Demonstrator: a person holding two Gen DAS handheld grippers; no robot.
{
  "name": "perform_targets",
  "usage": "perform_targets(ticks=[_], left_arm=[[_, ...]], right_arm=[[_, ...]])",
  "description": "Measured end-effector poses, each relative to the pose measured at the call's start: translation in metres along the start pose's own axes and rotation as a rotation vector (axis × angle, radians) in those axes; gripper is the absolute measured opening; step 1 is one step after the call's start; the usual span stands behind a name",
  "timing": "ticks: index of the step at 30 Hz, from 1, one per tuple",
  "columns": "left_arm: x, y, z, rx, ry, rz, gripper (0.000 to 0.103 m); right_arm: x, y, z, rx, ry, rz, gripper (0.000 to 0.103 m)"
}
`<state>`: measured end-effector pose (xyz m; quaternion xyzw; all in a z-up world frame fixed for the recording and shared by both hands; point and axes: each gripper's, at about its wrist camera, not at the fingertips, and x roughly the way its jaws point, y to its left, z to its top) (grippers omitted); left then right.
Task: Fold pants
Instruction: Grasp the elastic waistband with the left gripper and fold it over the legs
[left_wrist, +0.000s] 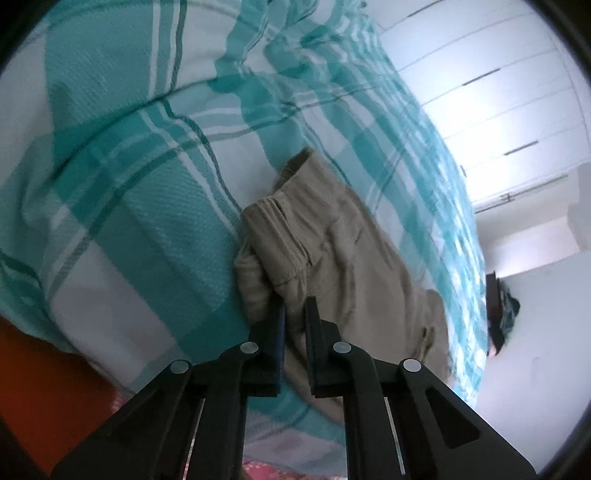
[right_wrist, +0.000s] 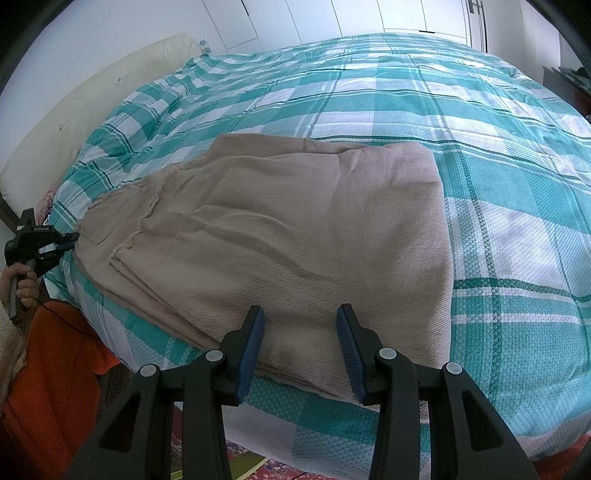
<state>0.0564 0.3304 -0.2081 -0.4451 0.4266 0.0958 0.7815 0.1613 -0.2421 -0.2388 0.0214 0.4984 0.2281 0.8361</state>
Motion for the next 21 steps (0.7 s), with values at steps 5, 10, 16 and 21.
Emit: perform_targets(ticks=[5,10,16,21], left_arm=[[0.006,0.005,-0.004,0.025,0.038,0.053,0.008],[-0.011,0.011,-0.002,-0.06,0.024,-0.022,0.025],[-0.025,0.02,-0.002,-0.087,-0.033,-0.061,0.052],[0.002,0.015,-0.004,-0.065,0.009,-0.051,0.052]], right_arm=[[0.0,0.0,0.0,0.001,-0.003,0.002,0.042],[-0.001,0.001,0.001,0.004,-0.005,0.003,0.042],[0.002,0.002,0.002,0.003,-0.01,0.004,0.042],[0.002,0.0,0.001,0.003,-0.012,0.005,0.043]])
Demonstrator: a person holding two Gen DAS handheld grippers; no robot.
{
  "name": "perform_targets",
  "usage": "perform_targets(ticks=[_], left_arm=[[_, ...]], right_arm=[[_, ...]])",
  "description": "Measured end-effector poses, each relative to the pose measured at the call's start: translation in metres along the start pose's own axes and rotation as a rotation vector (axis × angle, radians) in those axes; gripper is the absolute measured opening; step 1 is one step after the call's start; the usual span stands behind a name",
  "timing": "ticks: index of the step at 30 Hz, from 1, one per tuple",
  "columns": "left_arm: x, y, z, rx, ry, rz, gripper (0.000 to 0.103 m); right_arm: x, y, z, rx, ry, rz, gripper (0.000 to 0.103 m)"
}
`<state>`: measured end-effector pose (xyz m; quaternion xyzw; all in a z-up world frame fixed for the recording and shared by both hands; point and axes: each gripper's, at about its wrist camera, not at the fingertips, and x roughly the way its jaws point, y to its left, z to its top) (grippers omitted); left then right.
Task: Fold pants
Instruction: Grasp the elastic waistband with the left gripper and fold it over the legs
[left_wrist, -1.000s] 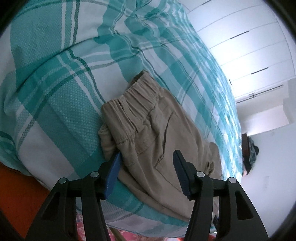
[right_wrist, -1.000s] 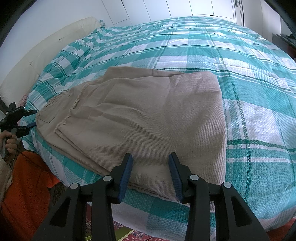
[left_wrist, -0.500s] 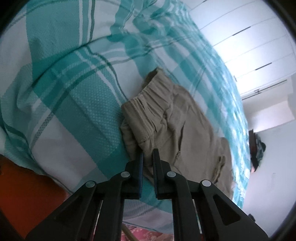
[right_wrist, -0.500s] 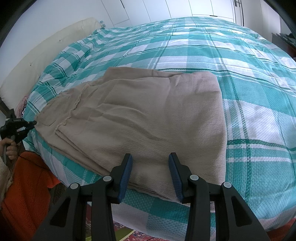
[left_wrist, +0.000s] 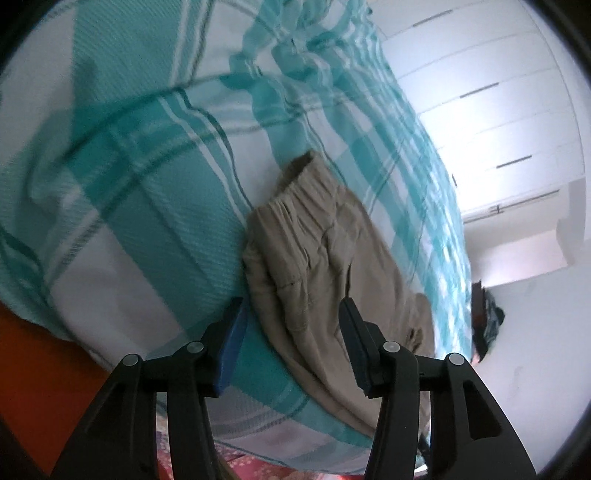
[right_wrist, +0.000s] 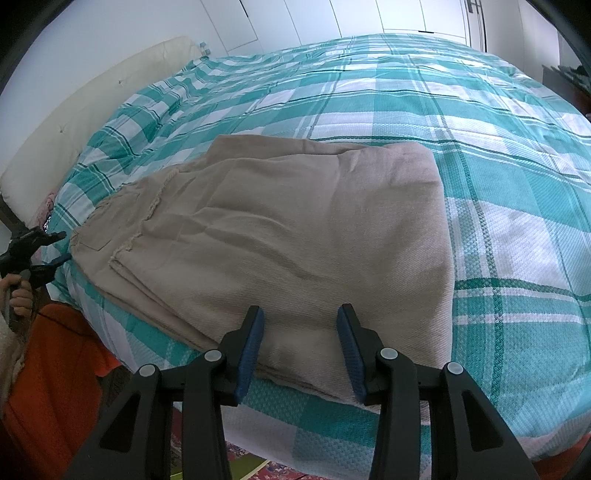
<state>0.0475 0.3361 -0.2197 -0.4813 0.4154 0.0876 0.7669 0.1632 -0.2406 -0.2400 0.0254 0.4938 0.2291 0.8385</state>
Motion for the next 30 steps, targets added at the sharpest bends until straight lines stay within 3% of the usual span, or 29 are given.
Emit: perform_targets(ticks=[4,5,6,14,19,22,27,30], left_arm=[[0.009,-0.003,0.004,0.016,-0.009,0.011,0.051],[0.01,-0.002,0.006,0.01,-0.011,0.02,0.04],[0.009,-0.002,0.007,0.009,-0.016,0.031,0.021],[-0.016,-0.018,-0.001,0.022,-0.073,-0.019,0.016],[-0.051,-0.114,-0.017,0.289,-0.136,-0.056,0.016],[-0.061,-0.187,-0.046,0.466,-0.113,-0.134,0.016],[-0.039,-0.281,-0.115,0.68,0.014,-0.262,0.016],[0.004,-0.321,-0.168,0.781,0.136,-0.303,0.016]], right_arm=[[0.001,0.0,0.0,0.0,0.0,-0.001,0.043],[0.0,0.0,-0.001,0.0,0.0,0.0,0.043],[0.001,0.0,0.0,0.0,0.0,-0.001,0.043],[0.002,0.0,0.001,0.002,-0.002,0.003,0.043],[0.002,0.0,0.0,0.005,-0.008,0.01,0.043],[0.001,-0.002,-0.001,0.005,-0.016,0.017,0.043],[-0.014,-0.002,0.0,0.032,-0.017,0.05,0.048],[-0.039,-0.014,-0.001,0.104,-0.072,0.117,0.049]])
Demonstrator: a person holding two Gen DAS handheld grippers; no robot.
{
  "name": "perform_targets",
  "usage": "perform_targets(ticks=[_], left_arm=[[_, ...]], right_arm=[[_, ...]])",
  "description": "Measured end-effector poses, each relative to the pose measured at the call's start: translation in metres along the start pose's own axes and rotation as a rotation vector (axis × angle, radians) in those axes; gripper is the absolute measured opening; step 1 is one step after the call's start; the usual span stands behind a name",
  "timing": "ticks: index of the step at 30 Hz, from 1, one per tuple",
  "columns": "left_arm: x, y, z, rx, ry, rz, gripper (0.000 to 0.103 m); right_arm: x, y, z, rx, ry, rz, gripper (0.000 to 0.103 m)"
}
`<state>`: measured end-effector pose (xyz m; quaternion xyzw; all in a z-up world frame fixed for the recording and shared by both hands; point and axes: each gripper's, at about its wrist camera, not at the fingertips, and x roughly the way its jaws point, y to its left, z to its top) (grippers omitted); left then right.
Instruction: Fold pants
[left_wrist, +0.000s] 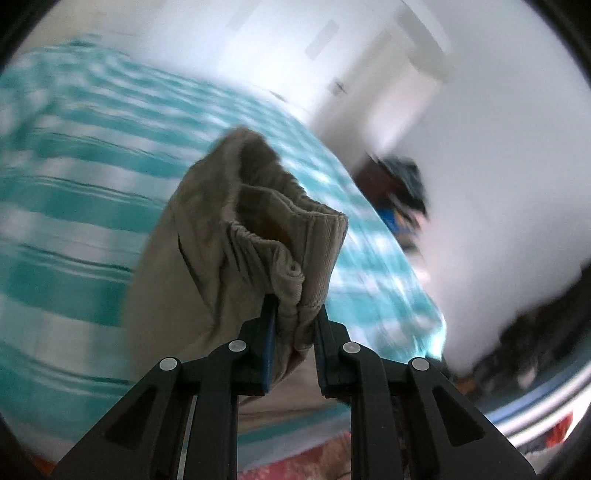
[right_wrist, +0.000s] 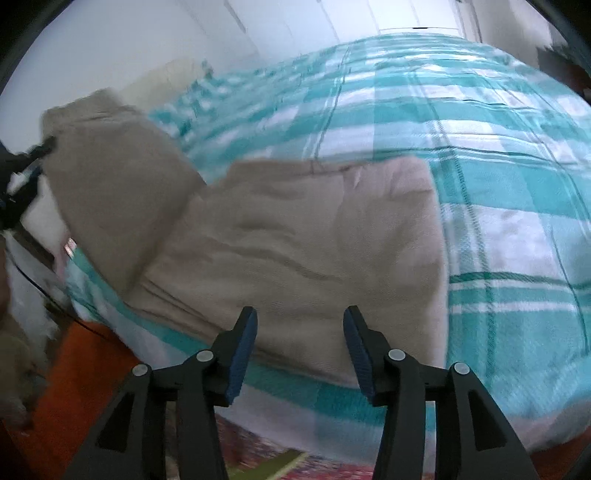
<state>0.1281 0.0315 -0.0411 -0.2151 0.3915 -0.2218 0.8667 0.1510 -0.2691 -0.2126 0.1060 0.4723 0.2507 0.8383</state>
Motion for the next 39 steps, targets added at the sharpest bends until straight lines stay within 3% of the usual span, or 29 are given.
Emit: perform_targets(ticks=[2,4,6,8,10,11,12,13,15,17,22,24,25,29,34,39], left_arm=[[0.051,-0.026,-0.017,0.051,0.093,-0.027,0.016],[0.1,-0.042,-0.039,0.112,0.189,-0.009,0.018],[0.152,-0.053,-0.067,0.193,0.304,0.036,0.032],[0.191,-0.061,-0.091,0.259,0.413,0.066,0.035],[0.182,-0.071,-0.1,0.294,0.391,0.083,0.049],[0.172,-0.073,-0.098,0.287,0.381,0.058,0.068],[0.16,-0.075,-0.096,0.279,0.361,0.038,0.079],[0.14,-0.076,-0.088,0.277,0.312,0.025,0.08],[0.114,-0.067,-0.075,0.285,0.254,0.03,0.081],[0.088,-0.049,-0.064,0.281,0.2,0.09,0.081],[0.062,0.016,-0.058,0.216,0.144,0.275,0.081],[0.053,0.043,-0.064,0.153,0.139,0.309,0.081],[0.05,0.054,-0.07,0.117,0.132,0.315,0.081],[0.048,0.071,-0.083,0.091,0.124,0.333,0.081],[0.057,0.076,-0.09,0.103,0.149,0.342,0.081],[0.059,0.078,-0.094,0.102,0.159,0.339,0.08]], right_arm=[[-0.023,-0.01,0.0,0.037,-0.075,-0.003,0.049],[-0.048,-0.026,-0.001,0.088,-0.162,-0.035,0.049],[-0.063,-0.043,-0.003,0.146,-0.218,-0.058,0.049],[-0.075,-0.064,-0.008,0.217,-0.254,-0.074,0.049],[-0.077,-0.077,-0.013,0.272,-0.257,-0.072,0.049],[-0.078,-0.08,-0.014,0.288,-0.258,-0.063,0.049],[-0.079,-0.081,-0.016,0.297,-0.26,-0.055,0.049],[-0.079,-0.08,-0.015,0.293,-0.264,-0.047,0.049],[-0.078,-0.073,-0.012,0.271,-0.257,-0.015,0.049],[-0.069,-0.066,-0.005,0.249,-0.217,0.067,0.049],[-0.028,-0.029,0.011,0.157,-0.006,0.218,0.048],[-0.013,-0.018,0.012,0.152,0.052,0.186,0.046],[-0.006,-0.015,0.013,0.16,0.078,0.13,0.046],[-0.002,-0.019,0.013,0.212,0.075,0.071,0.046],[0.0,-0.017,0.014,0.231,0.056,0.135,0.046],[0.013,-0.018,0.016,0.282,0.099,0.142,0.046]])
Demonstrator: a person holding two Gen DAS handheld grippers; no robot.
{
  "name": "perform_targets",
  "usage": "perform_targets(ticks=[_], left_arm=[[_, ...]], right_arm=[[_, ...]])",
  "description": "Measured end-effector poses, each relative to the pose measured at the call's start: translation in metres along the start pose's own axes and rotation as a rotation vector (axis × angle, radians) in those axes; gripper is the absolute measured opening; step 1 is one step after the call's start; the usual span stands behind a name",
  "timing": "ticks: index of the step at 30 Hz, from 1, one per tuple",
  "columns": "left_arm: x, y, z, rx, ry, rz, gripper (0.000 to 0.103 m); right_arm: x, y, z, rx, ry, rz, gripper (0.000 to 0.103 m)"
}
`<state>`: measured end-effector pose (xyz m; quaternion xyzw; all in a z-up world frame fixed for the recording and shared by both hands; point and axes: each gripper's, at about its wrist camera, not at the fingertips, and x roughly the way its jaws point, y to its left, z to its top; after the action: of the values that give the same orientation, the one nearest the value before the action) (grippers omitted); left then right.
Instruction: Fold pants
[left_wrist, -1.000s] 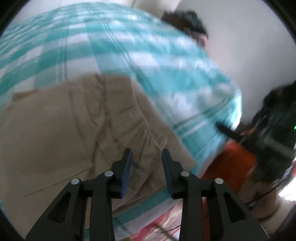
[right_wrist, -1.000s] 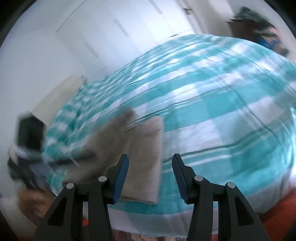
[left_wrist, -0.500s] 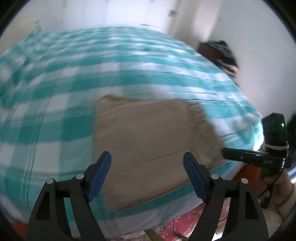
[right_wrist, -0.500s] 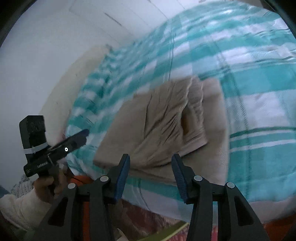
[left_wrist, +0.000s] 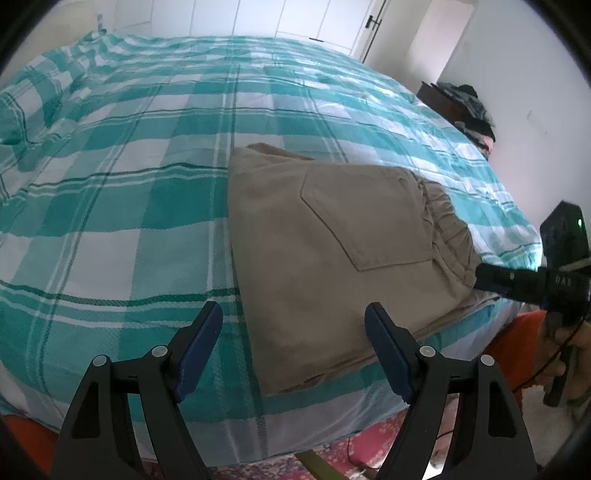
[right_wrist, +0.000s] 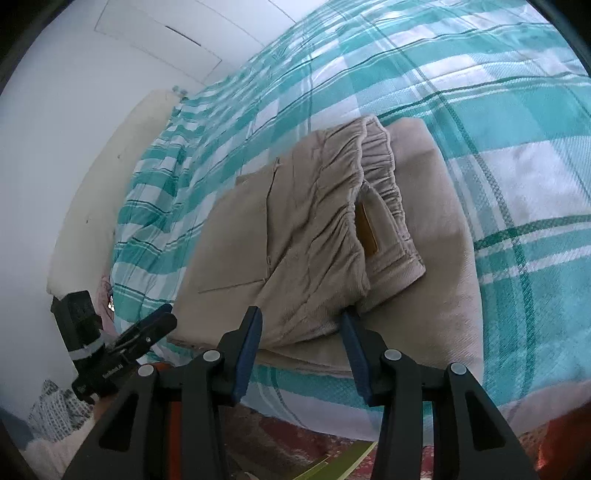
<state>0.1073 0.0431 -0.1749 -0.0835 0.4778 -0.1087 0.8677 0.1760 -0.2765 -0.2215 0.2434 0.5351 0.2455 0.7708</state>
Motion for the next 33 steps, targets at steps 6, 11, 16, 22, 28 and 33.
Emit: perform_targets(ticks=[6,11,16,22,28,33], left_arm=[[-0.009,-0.02,0.006,0.057,-0.044,-0.019,0.08],[0.02,-0.039,-0.004,0.149,0.041,0.031,0.08],[0.02,-0.036,-0.004,0.13,0.038,0.017,0.081],[0.021,-0.035,-0.005,0.122,0.035,0.016,0.082],[0.021,-0.034,-0.006,0.117,0.034,0.011,0.083],[0.023,-0.034,-0.005,0.113,0.036,0.01,0.084]], right_arm=[[-0.023,0.013,0.018,-0.067,-0.121,-0.024,0.01],[-0.013,0.0,0.021,-0.104,-0.089,-0.116,0.011],[-0.025,-0.02,0.022,-0.014,-0.089,-0.025,0.039],[-0.012,-0.055,0.031,0.19,0.039,0.136,0.054],[0.006,-0.064,0.047,0.217,0.075,0.112,0.056],[0.024,-0.068,0.059,0.248,0.13,0.185,0.043]])
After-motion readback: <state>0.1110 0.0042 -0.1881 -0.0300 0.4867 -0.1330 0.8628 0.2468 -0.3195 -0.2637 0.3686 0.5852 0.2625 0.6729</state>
